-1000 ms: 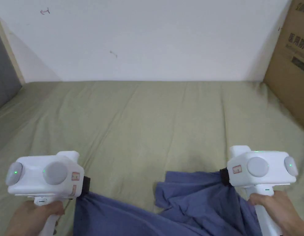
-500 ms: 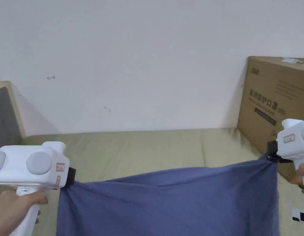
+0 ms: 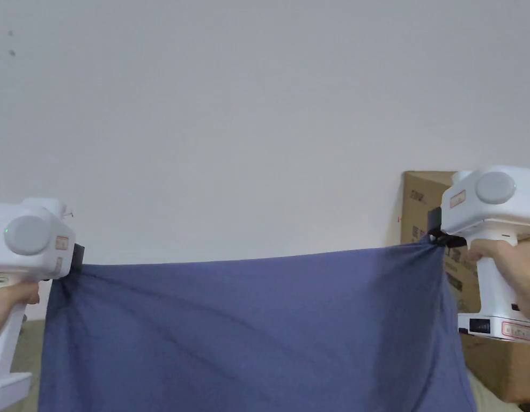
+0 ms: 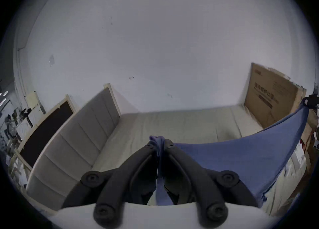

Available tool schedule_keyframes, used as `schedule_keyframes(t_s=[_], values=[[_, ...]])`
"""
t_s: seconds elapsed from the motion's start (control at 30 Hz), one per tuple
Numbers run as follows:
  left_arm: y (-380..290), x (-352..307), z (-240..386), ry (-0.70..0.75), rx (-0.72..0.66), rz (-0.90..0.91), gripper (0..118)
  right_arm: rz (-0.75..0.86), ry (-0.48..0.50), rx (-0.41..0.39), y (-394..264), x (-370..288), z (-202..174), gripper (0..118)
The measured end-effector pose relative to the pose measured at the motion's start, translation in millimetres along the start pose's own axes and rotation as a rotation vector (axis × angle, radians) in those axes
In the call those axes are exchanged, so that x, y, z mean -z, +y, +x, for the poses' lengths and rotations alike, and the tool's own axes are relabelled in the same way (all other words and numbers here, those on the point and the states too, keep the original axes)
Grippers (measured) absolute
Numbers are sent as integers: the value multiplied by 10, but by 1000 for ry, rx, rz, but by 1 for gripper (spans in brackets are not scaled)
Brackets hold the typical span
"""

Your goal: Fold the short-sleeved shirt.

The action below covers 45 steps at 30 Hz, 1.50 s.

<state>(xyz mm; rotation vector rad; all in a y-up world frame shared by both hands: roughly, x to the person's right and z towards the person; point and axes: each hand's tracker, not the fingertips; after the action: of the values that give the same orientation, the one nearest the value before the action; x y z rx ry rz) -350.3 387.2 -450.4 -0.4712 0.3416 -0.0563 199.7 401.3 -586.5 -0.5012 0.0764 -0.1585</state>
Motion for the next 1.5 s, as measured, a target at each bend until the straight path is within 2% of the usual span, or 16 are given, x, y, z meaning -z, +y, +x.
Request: schedule_keyframes(t_s=[0.17,0.27,0.33,0.4,0.47,0.53,0.63,0.77,0.83,0.9,1.03,1.13,1.2,1.3,1.4,1.5], values=[[627,198,-6,79,22,110,5,120,-21,-12,629,145,-317,3],[949,294,-28,106,-6,150,5,159,-15,-6,939,208,-477,3],[1139,355,-69,115,-35,177,5,181,-22,-35,1104,233,-565,3],[1335,411,-115,115,-56,195,5,205,-10,-13,1267,216,-612,3],[1489,472,-168,115,-66,215,5,236,22,39,1389,190,-625,3],[1578,509,-222,107,-124,233,5,247,30,46,1402,170,-654,3],[1537,599,-200,112,-125,243,5,242,28,24,1362,287,-692,3],[1146,972,-12,186,-6,228,5,167,25,-19,1044,750,-680,3],[844,1296,76,182,12,159,5,92,13,-10,795,1091,-628,3],[381,1671,138,153,-2,96,5,25,16,7,445,1473,-571,3],[-607,2399,282,124,-54,-84,5,-158,-40,-28,-351,2271,-469,3],[-1301,2847,445,125,-16,-218,5,-291,-66,4,-994,2816,-354,3],[-1698,3120,484,106,-22,-306,5,-411,-87,-7,-1484,3115,-298,3],[-2168,3307,529,89,-80,-377,5,-507,-147,5,-2039,3380,-207,3],[-2460,3396,528,99,-31,-430,5,-543,-141,7,-2374,3434,-132,3],[-2587,3298,456,83,-57,-440,5,-552,-135,1,-2509,3294,-82,3]])
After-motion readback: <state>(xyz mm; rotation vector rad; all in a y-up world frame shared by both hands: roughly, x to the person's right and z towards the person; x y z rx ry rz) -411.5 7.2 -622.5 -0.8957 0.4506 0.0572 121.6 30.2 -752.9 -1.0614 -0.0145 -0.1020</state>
